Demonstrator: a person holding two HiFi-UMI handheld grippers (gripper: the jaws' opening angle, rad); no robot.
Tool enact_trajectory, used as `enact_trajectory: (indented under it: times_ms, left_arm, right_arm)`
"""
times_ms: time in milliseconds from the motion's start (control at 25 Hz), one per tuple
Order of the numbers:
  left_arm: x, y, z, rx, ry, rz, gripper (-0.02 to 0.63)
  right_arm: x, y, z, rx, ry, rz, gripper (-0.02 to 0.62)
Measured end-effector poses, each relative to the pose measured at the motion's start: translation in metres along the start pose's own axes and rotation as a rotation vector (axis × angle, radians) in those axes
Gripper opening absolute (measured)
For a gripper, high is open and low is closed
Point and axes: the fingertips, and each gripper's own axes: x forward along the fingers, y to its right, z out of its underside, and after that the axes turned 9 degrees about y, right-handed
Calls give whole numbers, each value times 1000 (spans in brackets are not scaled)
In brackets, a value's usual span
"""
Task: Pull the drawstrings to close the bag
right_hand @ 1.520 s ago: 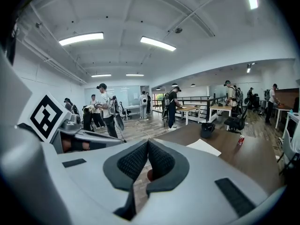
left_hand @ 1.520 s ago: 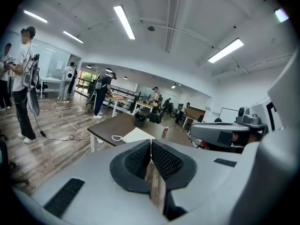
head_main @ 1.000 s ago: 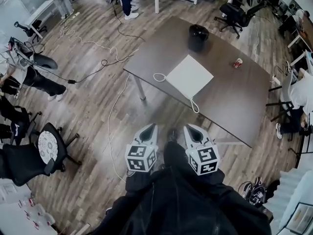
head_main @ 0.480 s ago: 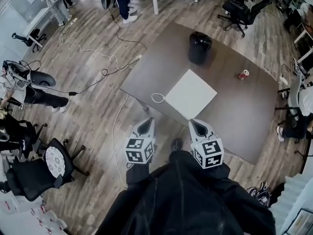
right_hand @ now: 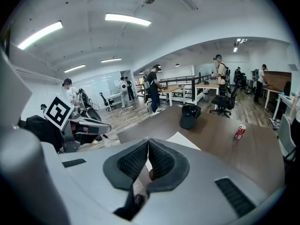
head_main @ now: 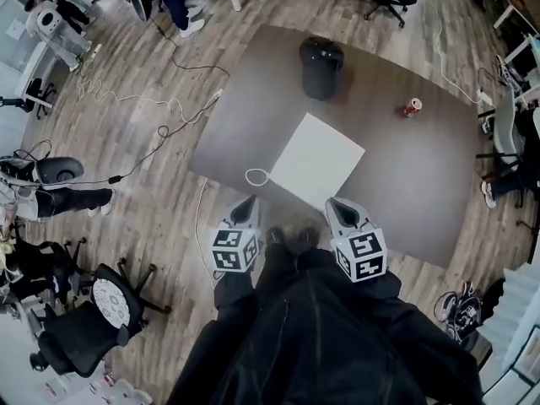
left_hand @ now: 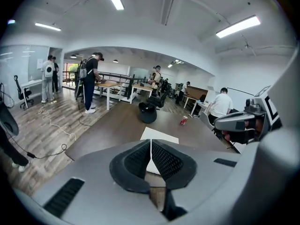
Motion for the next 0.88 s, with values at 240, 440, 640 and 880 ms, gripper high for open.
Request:
enact_trajectory:
  times_ms: [240,440,640,880]
  left_arm:
    - [38,-13,26,106,-130,99,37]
    - [62,-35,68,230,-283,190,37]
    - [93,-52,97,305,-378,265,40]
    - [127,-63,134,439,-496,360,129]
  right_arm:
    - [6,21,22,40,-70,88,25]
    - [11,28,59,84,-158,160,25]
    - [23,39,106,138,-259,205,25]
    - [35,47,163,169,-372,221,30]
